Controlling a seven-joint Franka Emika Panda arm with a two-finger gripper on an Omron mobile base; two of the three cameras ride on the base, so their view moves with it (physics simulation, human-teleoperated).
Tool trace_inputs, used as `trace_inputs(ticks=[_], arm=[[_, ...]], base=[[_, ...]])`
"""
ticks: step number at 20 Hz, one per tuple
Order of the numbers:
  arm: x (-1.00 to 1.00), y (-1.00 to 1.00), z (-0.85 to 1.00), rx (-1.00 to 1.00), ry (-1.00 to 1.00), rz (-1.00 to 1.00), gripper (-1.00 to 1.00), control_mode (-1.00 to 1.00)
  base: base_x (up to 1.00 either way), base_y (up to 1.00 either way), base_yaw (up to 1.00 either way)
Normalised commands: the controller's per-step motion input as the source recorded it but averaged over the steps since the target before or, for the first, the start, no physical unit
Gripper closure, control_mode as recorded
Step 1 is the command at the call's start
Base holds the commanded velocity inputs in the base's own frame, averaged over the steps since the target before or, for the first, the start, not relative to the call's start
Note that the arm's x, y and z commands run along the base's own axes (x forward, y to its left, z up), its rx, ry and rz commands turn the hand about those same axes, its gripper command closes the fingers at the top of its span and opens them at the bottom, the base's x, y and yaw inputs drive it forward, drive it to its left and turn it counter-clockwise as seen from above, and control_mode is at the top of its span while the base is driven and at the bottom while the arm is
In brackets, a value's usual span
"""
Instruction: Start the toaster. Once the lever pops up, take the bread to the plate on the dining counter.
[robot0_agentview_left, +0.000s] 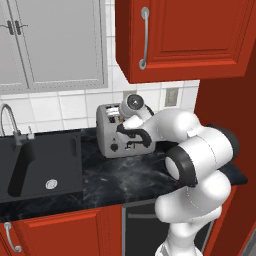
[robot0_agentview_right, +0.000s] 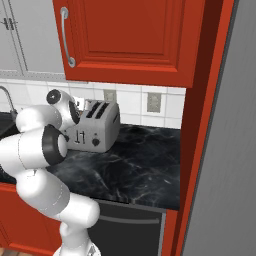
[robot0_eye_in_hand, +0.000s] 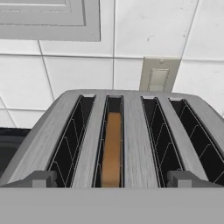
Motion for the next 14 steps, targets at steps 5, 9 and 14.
trace_inputs(ticks=[5, 9, 14], arm=[[0.00, 0.00, 0.00, 0.00, 0.00, 0.00, -1.00, -1.00], [0.00, 0.00, 0.00, 0.00, 0.00, 0.00, -1.00, -1.00], [0.00, 0.00, 0.00, 0.00, 0.00, 0.00, -1.00, -1.00]], base=[[0.00, 0.00, 0.00], [0.00, 0.00, 0.00], [0.00, 0.00, 0.00]])
